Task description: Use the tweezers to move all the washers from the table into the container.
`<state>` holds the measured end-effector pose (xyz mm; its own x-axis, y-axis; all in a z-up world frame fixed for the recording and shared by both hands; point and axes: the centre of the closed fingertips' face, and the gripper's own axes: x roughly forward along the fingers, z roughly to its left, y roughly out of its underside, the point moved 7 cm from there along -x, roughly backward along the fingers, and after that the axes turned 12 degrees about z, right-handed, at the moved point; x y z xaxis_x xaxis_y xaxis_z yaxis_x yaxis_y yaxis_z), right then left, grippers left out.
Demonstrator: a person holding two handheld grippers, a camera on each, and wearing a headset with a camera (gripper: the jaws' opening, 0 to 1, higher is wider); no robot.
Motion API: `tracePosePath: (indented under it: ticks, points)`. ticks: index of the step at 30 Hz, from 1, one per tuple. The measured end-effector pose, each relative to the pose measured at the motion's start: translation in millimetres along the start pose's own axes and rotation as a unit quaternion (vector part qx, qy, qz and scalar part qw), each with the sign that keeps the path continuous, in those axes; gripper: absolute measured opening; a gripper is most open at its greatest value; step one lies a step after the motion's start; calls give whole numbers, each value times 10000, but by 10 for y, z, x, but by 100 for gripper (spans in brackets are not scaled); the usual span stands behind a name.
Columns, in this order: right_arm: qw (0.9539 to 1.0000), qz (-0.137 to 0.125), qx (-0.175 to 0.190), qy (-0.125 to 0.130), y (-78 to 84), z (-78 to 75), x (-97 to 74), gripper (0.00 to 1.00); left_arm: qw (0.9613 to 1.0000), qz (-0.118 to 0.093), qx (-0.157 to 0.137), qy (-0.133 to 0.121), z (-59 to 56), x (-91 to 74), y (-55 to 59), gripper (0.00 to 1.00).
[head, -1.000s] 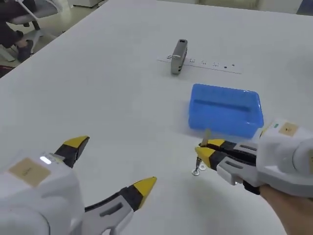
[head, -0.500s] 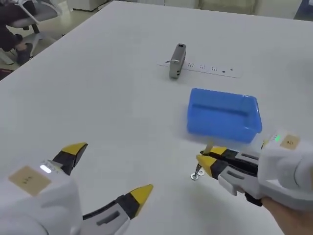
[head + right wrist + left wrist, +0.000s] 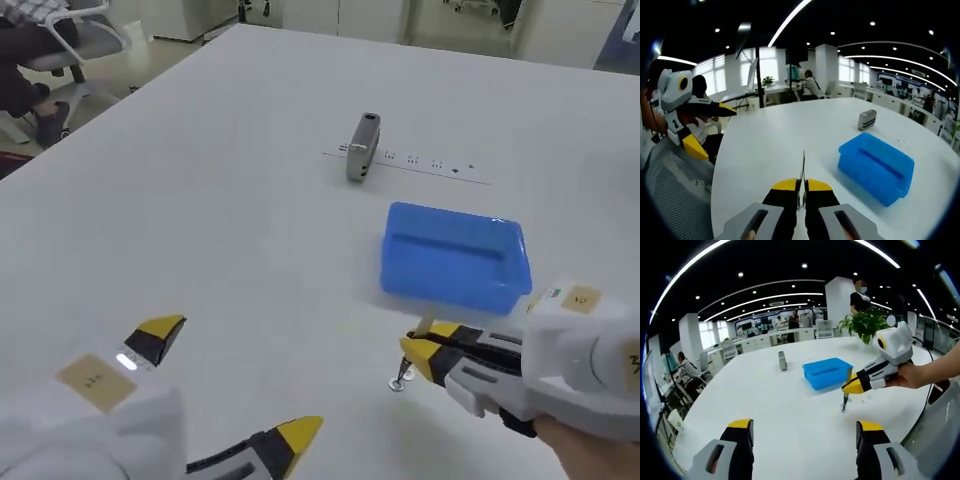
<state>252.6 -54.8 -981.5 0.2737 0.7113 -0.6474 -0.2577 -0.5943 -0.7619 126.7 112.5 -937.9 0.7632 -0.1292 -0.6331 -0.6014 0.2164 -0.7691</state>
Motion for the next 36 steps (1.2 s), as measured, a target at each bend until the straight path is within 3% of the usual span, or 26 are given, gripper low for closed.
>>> tracePosePath:
  ticks: [9,12,21,26,36]
  points:
    - [9998,-33,180,0,-82,19,-105,0,10000,-34,-24,54,-8,25,-3,99]
    - [9997,-71,252,11,-158,15,-171,0,9995,-246,-115,187,-30,14,-37,99]
    - [9996,-161,220,64,-354,-34,-314,0,10000,-80,18,54,-23,32,-10,99]
    - [9993,-320,169,94,-515,-117,-380,0,9999,-121,60,26,-21,24,-12,99]
    - [9993,-364,79,94,-738,-323,-358,0,10000,-65,69,-17,-3,38,10,99]
